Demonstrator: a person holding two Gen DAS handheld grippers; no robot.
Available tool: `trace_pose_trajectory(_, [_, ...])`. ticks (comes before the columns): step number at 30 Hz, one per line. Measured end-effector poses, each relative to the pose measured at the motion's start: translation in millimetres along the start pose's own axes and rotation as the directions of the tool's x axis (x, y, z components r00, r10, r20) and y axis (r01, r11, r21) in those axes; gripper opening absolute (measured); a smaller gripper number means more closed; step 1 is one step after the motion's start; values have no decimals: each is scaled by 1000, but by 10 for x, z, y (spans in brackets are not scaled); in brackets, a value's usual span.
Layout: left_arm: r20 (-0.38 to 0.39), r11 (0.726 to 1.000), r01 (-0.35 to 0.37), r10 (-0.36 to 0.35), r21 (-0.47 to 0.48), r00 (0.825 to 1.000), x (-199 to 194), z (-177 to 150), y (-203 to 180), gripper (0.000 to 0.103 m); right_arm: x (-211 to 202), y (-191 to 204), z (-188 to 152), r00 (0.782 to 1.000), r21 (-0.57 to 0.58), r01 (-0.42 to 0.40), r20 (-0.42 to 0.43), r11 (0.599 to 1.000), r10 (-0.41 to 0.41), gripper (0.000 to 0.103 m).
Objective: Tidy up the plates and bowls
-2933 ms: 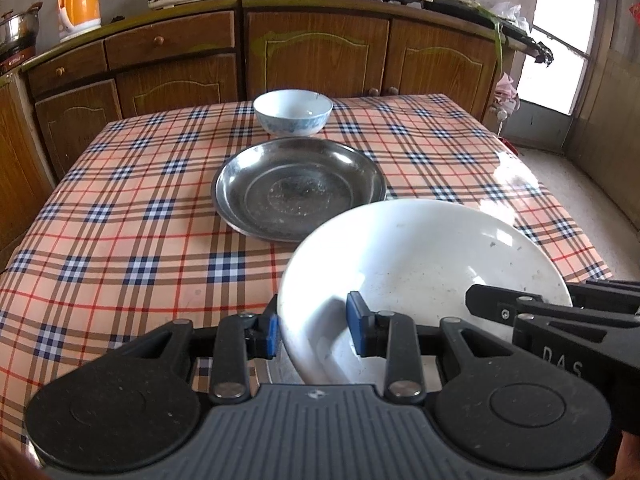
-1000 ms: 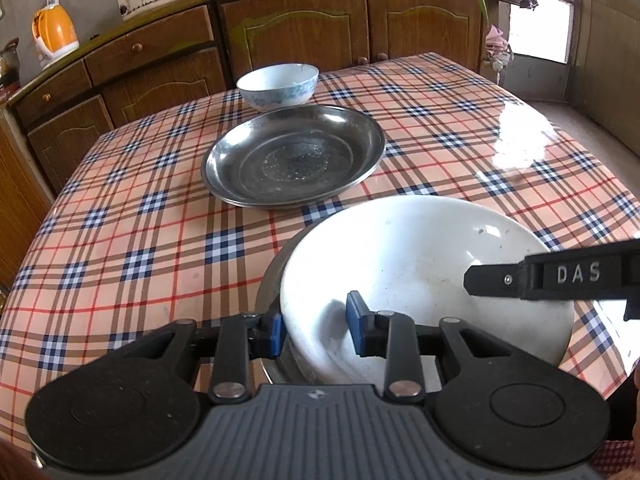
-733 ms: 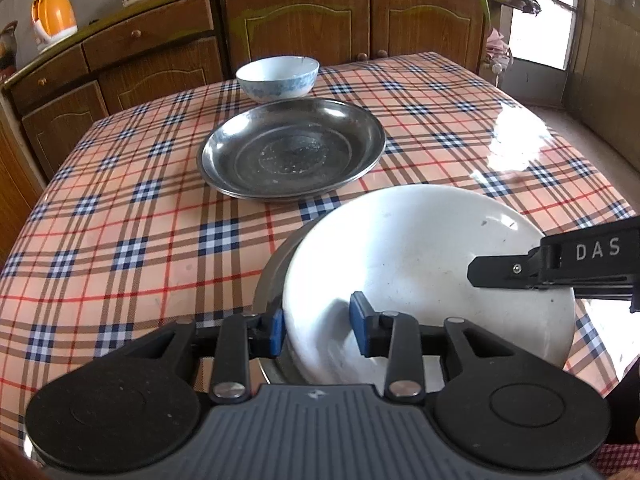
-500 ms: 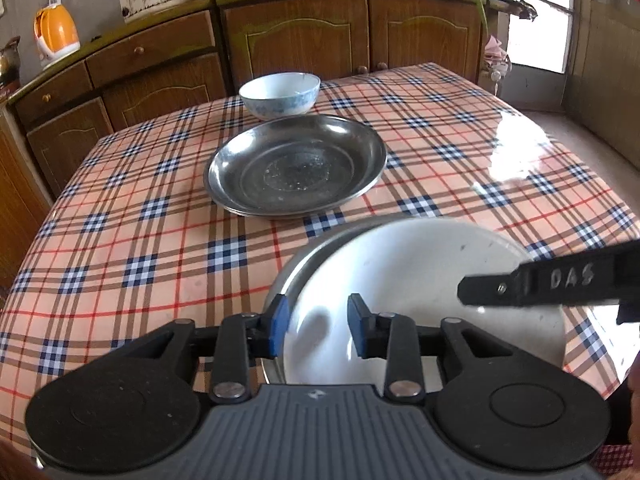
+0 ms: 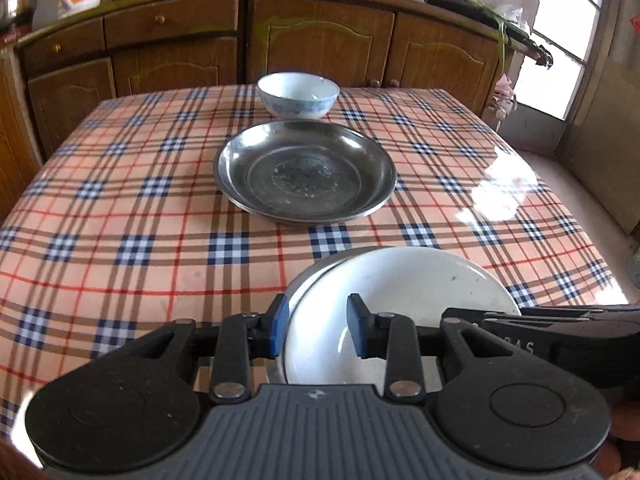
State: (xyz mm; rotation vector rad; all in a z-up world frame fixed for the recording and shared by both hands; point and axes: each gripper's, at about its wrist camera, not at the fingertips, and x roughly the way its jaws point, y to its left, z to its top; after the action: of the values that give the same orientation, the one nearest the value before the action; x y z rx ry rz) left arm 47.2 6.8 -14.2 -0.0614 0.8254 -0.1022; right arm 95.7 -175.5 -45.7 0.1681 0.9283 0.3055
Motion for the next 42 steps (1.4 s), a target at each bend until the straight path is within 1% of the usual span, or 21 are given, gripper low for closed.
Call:
trace_pose_trajectory(3, [-19, 1000, -2, 2, 4, 1000, 61, -27, -13, 33, -8, 44, 9, 1000, -30, 11, -10, 999, -12, 13])
trace_pose_trajectory(6, [-35, 1000, 2, -1, 7, 999, 99, -49, 1, 33, -13, 66, 19, 999, -44, 5, -35, 999, -7, 24])
trace_pose_trajectory(7, [-39, 1000, 3, -2, 11, 999, 108, -55, -3, 33, -15, 74, 23, 999, -48, 2, -42, 999, -4, 25])
trace_pose_trajectory(15, [-40, 1000, -3, 3, 21, 999, 135, -78, 22, 32, -77, 106, 108, 995, -96, -19, -97, 995, 10, 26])
trace_pose_trajectory(17, [-37, 1000, -2, 3, 28, 999, 137, -82, 11, 32, -70, 72, 142, 992, -82, -44, -122, 996, 33, 31])
trace_pose_trajectory(19, [-37, 999, -2, 3, 40, 999, 144, -88, -4, 32, -84, 58, 171, 990, -81, -48, -135, 996, 36, 33])
trace_pose_trajectory(20, [-35, 999, 3, -2, 41, 999, 143, -92, -7, 31, -105, 67, 179, 991, -94, -40, -130, 995, 28, 37])
trace_pose_trajectory(21, [-30, 999, 5, -4, 44, 1000, 135, -93, -14, 31, -130, 62, 195, 991, -96, -47, -131, 994, 35, 48])
trace_pose_trajectory(22, [-30, 999, 2, -1, 46, 1000, 137, -93, -22, 31, -151, 42, 216, 988, -82, -78, -141, 994, 66, 60])
trace_pose_trajectory(23, [-28, 999, -2, 3, 45, 1000, 139, -94, -21, 31, -178, 27, 242, 986, -79, -95, -141, 992, 83, 64])
trace_pose_trajectory(24, [-29, 999, -3, 5, 40, 1000, 145, -96, -20, 31, -210, 25, 260, 990, -95, -69, -126, 993, 57, 69])
trace_pose_trajectory(25, [-29, 999, -4, 5, 36, 1000, 148, -98, -15, 31, -237, 32, 276, 994, -120, -21, -108, 993, 8, 70])
trace_pose_trajectory(26, [-28, 1000, -2, 3, 29, 1000, 145, -99, -8, 31, -257, 22, 293, 995, -134, 10, -99, 991, -23, 70])
trace_pose_trajectory(29, [-23, 1000, -3, 3, 26, 1000, 120, -89, -26, 31, -311, -76, 320, 996, -99, -10, -84, 995, 1, 70])
trace_pose_trajectory(33, [-8, 1000, 16, -16, 11, 1000, 71, -75, -22, 35, -386, -123, 313, 999, -84, 26, -28, 996, -28, 67])
trace_pose_trajectory(35, [3, 1000, 30, -30, 3, 1000, 32, -55, -12, 36, -382, -155, 323, 999, -70, 45, -18, 996, -47, 61])
trace_pose_trajectory(37, [21, 999, 32, -32, -7, 999, -21, -27, 0, 38, -375, -200, 321, 997, -56, 71, -8, 996, -71, 54])
trace_pose_trajectory(38, [30, 1000, 29, -29, -11, 999, -47, -9, 11, 40, -365, -225, 317, 997, -45, 73, -12, 996, -74, 54])
trace_pose_trajectory(42, [42, 1000, 22, -21, -18, 999, -101, 56, 27, 40, -370, -194, 321, 999, -46, 42, -5, 998, -43, 53])
